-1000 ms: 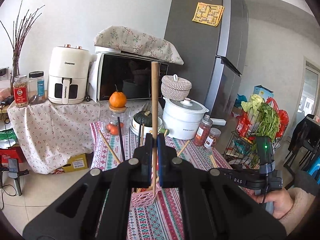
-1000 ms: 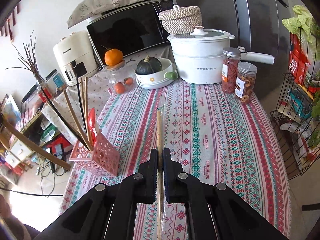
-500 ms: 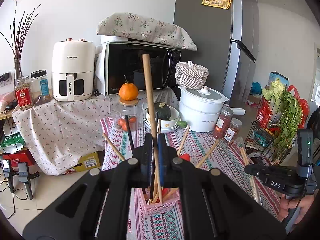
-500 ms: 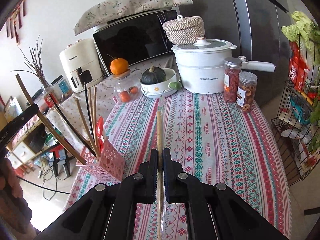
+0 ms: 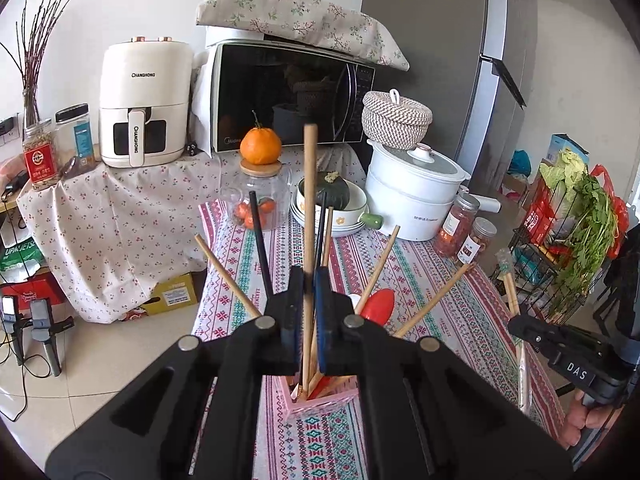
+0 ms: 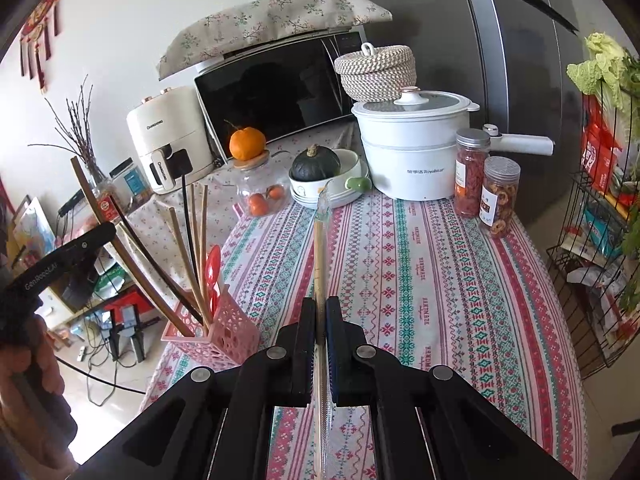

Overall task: Organize utensils
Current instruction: 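Lower both chopsticks into the pink basket and open both grippers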

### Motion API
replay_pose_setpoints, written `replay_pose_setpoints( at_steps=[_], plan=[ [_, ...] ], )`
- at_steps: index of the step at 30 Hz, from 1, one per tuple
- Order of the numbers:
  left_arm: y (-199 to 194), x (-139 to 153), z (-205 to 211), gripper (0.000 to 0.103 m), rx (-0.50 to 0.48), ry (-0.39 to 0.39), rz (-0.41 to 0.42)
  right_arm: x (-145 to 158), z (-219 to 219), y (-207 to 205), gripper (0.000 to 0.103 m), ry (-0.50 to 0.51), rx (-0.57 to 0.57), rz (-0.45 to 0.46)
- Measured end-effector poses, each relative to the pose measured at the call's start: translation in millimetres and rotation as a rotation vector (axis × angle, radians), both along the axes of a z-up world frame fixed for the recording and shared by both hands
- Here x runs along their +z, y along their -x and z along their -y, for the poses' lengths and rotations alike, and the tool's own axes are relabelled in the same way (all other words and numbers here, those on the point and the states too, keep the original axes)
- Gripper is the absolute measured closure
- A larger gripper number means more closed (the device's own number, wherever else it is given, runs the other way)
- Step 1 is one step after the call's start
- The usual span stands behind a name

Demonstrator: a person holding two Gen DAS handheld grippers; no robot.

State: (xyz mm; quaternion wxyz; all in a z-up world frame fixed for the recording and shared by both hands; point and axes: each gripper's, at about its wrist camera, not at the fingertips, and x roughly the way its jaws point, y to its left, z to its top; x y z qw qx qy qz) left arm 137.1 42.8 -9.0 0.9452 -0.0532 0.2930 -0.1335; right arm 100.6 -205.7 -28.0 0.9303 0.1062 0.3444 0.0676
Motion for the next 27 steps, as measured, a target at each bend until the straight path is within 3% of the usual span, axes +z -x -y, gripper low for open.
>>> replay_pose_setpoints(
  at_steps=[2, 4, 6, 10, 17, 23, 27],
  plan=[
    [-0.5, -2.4, 0.0, 0.080, 0.003, 0.000, -0.019, 4.6, -1.8, 3.1, 0.098, -0.009, 0.003, 0.031],
    [5.3, -0.6, -0.7, 0.053, -0.001, 0.000, -0.019, 10.4, -3.9, 7.5, 0.098, -0.020, 0.011, 0.075],
    [12.0, 1.6, -3.2, 0.038, -0.010, -0.003, -0.022, 17.5, -8.1, 13.2, 0.098, -0.023, 0.020, 0.127],
    [23.0, -2.3, -16.2, 0.022, -0.002, -0.008, -0.093, 33.6, -21.0, 21.0, 0.098, -0.065, 0.039, 0.221],
    [34.5, -24.6, -58.3, 0.019, 0.045, 0.047, -0.258, 53.5, -77.4, 10.7, 0.098, -0.117, 0.088, 0.347],
    [45.6, -34.3, -83.3, 0.019, 0.060, 0.069, -0.307, 36.4, -123.0, -16.0, 0.098, -0.158, 0.055, 0.417],
    [50.9, -38.4, -92.0, 0.019, 0.043, 0.060, -0.314, 25.5, -144.7, -27.8, 0.098, -0.118, 0.004, 0.487]
  ],
)
